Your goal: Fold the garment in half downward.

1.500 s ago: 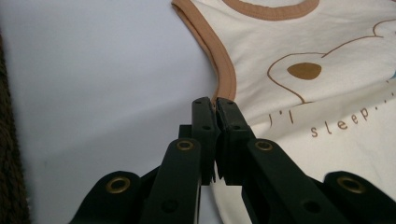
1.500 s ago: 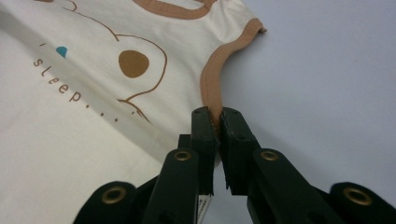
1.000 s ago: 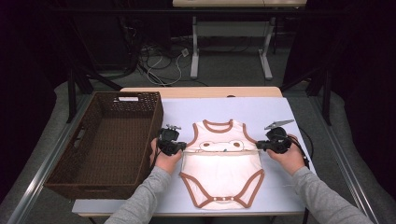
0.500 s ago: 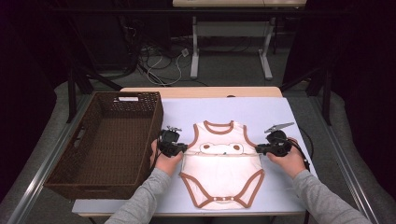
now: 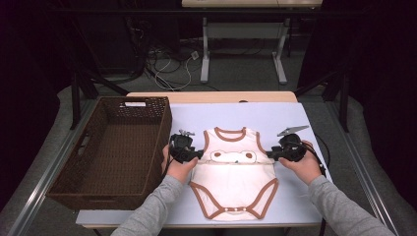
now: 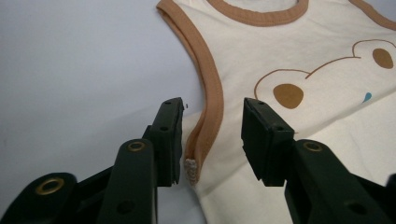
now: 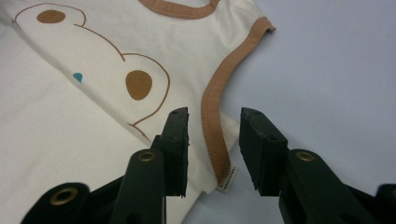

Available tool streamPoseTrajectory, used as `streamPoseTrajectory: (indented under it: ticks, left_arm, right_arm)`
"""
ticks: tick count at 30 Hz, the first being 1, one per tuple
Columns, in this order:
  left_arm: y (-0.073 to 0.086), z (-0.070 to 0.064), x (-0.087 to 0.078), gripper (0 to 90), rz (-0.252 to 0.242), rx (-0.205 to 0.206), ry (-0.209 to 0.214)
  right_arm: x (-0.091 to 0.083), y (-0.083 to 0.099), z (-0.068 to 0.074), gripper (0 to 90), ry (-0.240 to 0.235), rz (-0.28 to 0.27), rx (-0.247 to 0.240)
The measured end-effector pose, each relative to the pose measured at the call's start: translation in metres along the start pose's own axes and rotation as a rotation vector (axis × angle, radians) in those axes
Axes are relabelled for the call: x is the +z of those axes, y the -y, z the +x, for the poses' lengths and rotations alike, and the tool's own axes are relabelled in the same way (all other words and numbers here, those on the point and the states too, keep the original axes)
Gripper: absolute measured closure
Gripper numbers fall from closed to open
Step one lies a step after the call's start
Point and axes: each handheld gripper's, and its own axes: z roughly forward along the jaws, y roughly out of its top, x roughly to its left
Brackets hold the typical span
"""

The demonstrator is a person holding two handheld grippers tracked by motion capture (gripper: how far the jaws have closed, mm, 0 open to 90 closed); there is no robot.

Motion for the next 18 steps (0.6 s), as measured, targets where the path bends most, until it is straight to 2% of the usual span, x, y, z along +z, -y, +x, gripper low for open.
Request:
streamPoseTrajectory:
  ticks: [5, 6, 9, 14, 18]
  left_arm:
    - [-0.006, -0.003, 0.000, 54.1, -0.008, 0.010, 0.020]
    - [-0.007, -0.004, 0.000, 53.7, -0.012, 0.001, 0.020]
    - [-0.010, -0.007, 0.000, 51.3, -0.015, 0.019, 0.011]
    - [-0.016, -0.009, 0.001, 43.5, -0.019, 0.002, -0.007]
    - [-0.023, -0.012, 0.000, 39.5, -0.032, 0.024, -0.032]
  right_arm:
    - [0.001, -0.007, 0.003, 58.4, 0.009, -0.005, -0.015]
    - [0.001, -0.008, 0.004, 57.9, 0.010, -0.009, -0.018]
    - [0.001, -0.011, 0.006, 55.7, 0.004, -0.015, -0.025]
    - [0.000, -0.018, 0.009, 52.1, 0.014, -0.009, -0.037]
    - [0.000, -0.025, 0.010, 48.2, 0.027, -0.022, -0.056]
